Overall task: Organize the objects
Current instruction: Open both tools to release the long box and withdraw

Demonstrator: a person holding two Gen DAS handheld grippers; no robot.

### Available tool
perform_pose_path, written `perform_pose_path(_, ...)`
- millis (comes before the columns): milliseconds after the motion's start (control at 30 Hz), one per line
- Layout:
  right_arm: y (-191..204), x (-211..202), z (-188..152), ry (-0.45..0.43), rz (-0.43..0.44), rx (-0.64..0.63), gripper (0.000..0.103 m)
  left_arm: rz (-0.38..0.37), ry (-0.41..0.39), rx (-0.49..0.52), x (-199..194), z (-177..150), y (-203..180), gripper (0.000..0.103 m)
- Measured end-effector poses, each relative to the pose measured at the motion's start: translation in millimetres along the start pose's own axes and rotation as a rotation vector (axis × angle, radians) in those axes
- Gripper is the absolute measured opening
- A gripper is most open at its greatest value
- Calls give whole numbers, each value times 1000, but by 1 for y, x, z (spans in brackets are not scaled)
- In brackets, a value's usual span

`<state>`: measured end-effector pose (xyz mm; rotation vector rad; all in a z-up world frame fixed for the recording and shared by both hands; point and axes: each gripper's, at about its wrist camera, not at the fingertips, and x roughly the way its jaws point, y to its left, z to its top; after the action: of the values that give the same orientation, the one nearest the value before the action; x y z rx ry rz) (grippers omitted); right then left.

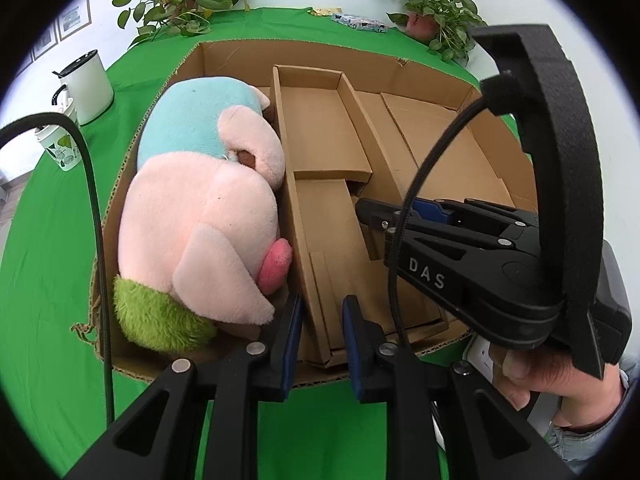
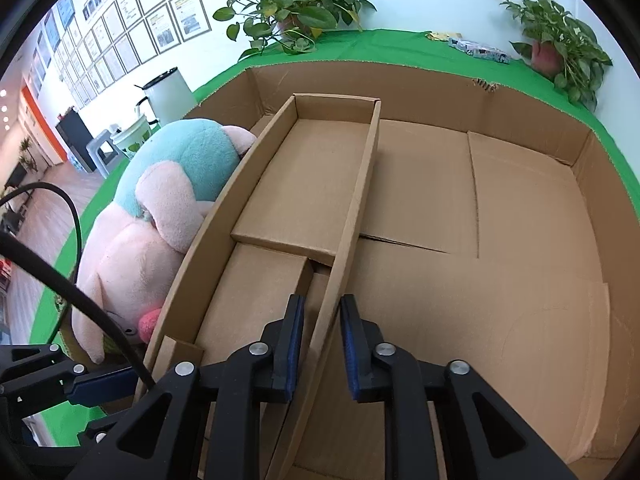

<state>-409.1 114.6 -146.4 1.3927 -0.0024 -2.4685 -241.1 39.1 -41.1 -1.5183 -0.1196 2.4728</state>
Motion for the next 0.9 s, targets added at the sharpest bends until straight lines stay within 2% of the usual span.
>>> perform_pose_path(33, -2, -2, 0, -5, 0, 7, 20, 3, -10, -1, 0, 1, -1, 19)
perform_pose_path(100, -5, -11, 0, -30, 2, 28, 34, 9, -35, -1, -8, -2, 1, 19)
perform_pose_path(167, -9, -29, -2, -77, -4, 46, 67, 40, -79, 19, -21, -6, -3, 19)
perform_pose_path(200, -10, -44, -4, -121, -13, 47, 72, 53, -102, 26, -26, -7, -4, 20)
perform_pose_path(267, -11, -67, -13, -179, -44, 41, 82, 84, -179, 41, -43, -12, -7, 31)
perform_pose_path(333, -11, -88, -25, -228, -87, 26, 92, 139, -282, 43, -62, -19, -10, 62)
perform_pose_path(400, -8, -109, -43, -267, -128, -9, 96, 189, -384, 34, -81, -26, -14, 83)
perform_pose_path(467, -7, -126, -55, -294, -144, -38, 99, 208, -483, 20, -98, -33, -18, 83)
perform_pose_path(567, -4, -151, -75, -344, -165, -55, 102, 202, -548, -11, -115, -38, -22, 83)
perform_pose_path(767, -6, -190, -110, -404, -150, -13, 102, 218, -589, -25, -126, -44, -35, 83)
perform_pose_path(900, -7, -200, -123, -405, -152, -3, 102, 212, -590, -11, -132, -56, -45, 83)
